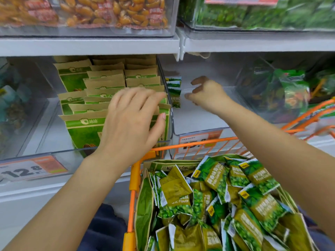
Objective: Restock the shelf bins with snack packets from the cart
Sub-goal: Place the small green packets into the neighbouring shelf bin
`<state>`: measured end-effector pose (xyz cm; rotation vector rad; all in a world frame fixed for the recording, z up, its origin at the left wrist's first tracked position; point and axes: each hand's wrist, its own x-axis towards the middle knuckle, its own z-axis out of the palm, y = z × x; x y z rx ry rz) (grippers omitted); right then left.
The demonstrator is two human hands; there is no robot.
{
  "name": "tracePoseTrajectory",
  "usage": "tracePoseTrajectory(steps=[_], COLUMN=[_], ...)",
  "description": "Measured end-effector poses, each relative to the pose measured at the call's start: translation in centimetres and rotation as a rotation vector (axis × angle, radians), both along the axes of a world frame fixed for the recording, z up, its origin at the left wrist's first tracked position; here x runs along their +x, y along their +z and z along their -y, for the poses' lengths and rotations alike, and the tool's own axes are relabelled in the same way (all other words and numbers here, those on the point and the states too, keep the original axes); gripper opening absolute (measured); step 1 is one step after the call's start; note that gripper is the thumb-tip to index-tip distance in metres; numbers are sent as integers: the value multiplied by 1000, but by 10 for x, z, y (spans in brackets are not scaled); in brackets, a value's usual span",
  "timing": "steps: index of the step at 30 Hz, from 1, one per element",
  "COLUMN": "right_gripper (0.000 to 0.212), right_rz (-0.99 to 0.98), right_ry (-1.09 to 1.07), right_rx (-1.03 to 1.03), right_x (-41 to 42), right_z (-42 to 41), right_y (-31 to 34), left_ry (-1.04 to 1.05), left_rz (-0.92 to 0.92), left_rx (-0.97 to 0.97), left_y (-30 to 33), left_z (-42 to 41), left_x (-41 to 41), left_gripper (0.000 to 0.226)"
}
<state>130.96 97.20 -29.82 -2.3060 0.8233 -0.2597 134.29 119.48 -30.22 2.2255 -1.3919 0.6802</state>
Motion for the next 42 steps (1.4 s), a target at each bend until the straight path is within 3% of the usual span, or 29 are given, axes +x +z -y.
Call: tracePoseTrajectory(steps=[3,6,10,14,16,18,21,24,27,33,37,39,42], right_gripper=[12,9,30,60,61,31,21,16,36,29,23,23,23], right_rz=[164,-15,-451,-501,-497,-413,-158,130,135,325,447,442,299], right_ry=[33,80,205,252,252,268,234,214,227,119,41,52,173], right_rx=[53,-36,-265,-362,-265,-127,29,355,615,805,878,814,515], right_x=[-71,-134,-170,-165,-164,-166,-172,-174,-176,-175,-171,-170,-166], right_z=[-28,-52,-65,-64,-64,-66,-64,-59,-62,-68,-72,-73,-68], right_y=[31,37,-11,-26,-21,-18,-17,-9,-2,5,1,2,9], left_ry=[-118,-334,-380,-305,-285,-275,-331,-457,-423,-368,-358,-341,-267], left_rz=[-23,-183,-199,-320,-425,-550,-880,-1204,-1375,-1514,-1498,-1399,-1011], left_rx=[-63,48,283,394,416,424,457,256,-5,-242,-349,-352,-261], left_y=[6,4,-16,-25,-23,-24,-27,-22,-12,0,3,2,-1], left_z=[-1,1,12,19,21,22,21,22,22,21,25,25,19], left_x=[-21,-51,-66,-62,-62,-61,-58,-62,-66,-67,-71,-70,-62], left_gripper=[32,30,29,29,31,34,45,31,15,13,11,9,10])
